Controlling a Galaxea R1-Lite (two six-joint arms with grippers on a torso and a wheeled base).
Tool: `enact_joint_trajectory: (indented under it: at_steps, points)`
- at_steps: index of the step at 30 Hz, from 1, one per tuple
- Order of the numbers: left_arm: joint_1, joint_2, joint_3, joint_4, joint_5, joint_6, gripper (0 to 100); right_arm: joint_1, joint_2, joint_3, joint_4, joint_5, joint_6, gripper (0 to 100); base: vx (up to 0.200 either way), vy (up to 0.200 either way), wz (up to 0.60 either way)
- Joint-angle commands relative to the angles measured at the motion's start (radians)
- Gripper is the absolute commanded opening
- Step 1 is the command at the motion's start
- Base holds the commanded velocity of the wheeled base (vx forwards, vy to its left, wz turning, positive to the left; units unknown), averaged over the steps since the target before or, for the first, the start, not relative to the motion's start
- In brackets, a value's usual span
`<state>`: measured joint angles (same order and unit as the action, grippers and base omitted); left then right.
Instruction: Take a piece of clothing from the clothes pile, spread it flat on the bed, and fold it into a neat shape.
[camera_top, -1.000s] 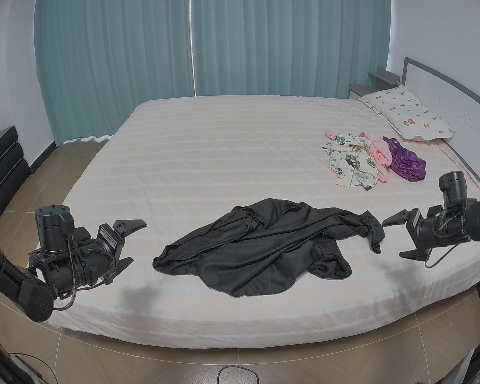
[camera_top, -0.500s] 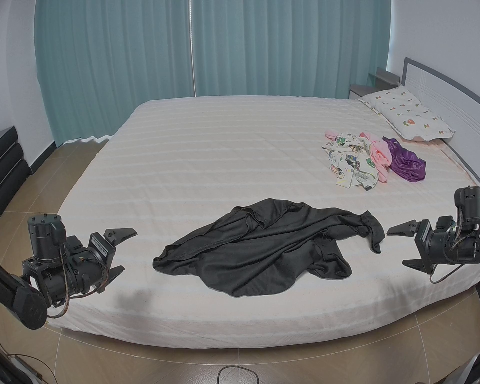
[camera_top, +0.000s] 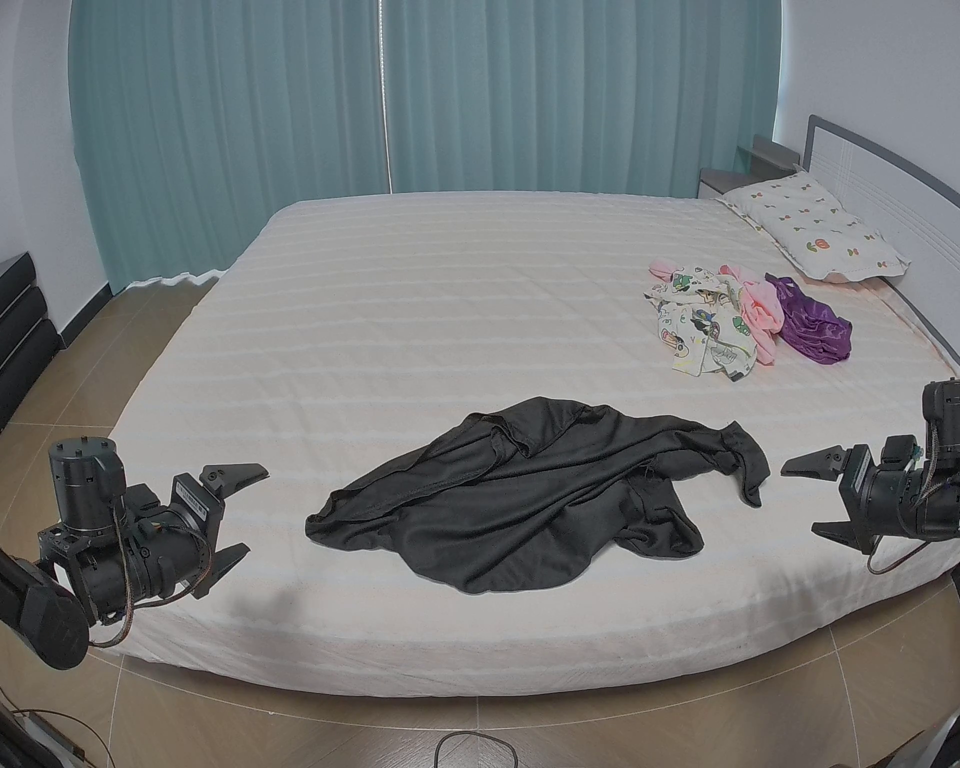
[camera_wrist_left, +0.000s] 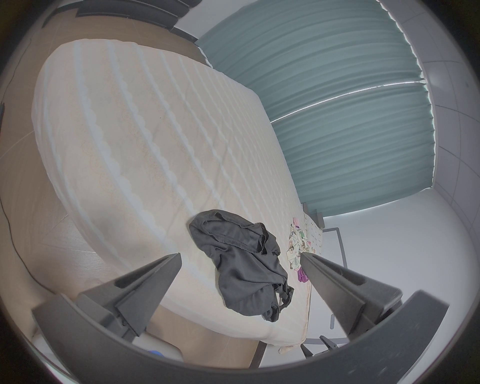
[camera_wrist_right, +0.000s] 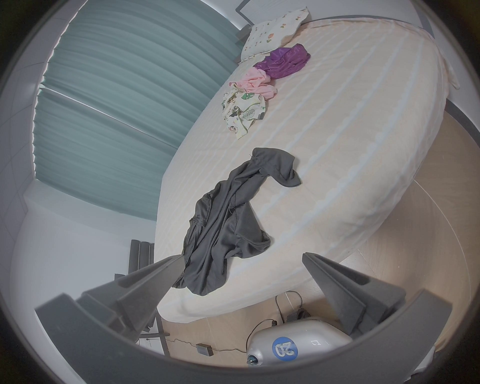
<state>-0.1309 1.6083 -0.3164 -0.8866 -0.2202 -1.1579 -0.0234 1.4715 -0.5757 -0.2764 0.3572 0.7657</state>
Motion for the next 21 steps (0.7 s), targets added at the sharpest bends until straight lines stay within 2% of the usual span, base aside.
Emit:
enact_joint_trajectory:
  at_steps: [1, 5, 14, 17, 21]
  points:
    - [0.0, -0.005, 0.007, 0.0, 0.001, -0.003, 100, -0.001, -0.008, 0.002, -0.001, 0.0, -0.002, 100, 0.0, 0.0, 0.0]
    - [-0.009, 0.004, 0.005, -0.002, 0.004, -0.009, 100, -0.001, 0.009, 0.005, 0.0, 0.02, -0.009, 100, 0.0, 0.0, 0.0]
    - [-0.009, 0.019, -0.001, -0.002, 0.001, -0.019, 100, 0.003, 0.006, 0.028, 0.0, 0.031, -0.006, 100, -0.2, -0.2, 0.0]
    - [-0.016, 0.019, -0.001, -0.003, -0.001, -0.026, 100, 0.023, -0.005, 0.039, -0.001, 0.026, 0.003, 100, 0.0, -0.2, 0.0]
    - [-0.018, 0.019, 0.003, -0.003, -0.002, -0.026, 100, 0.026, -0.014, 0.036, -0.001, 0.026, 0.004, 100, 0.0, 0.0, 0.0]
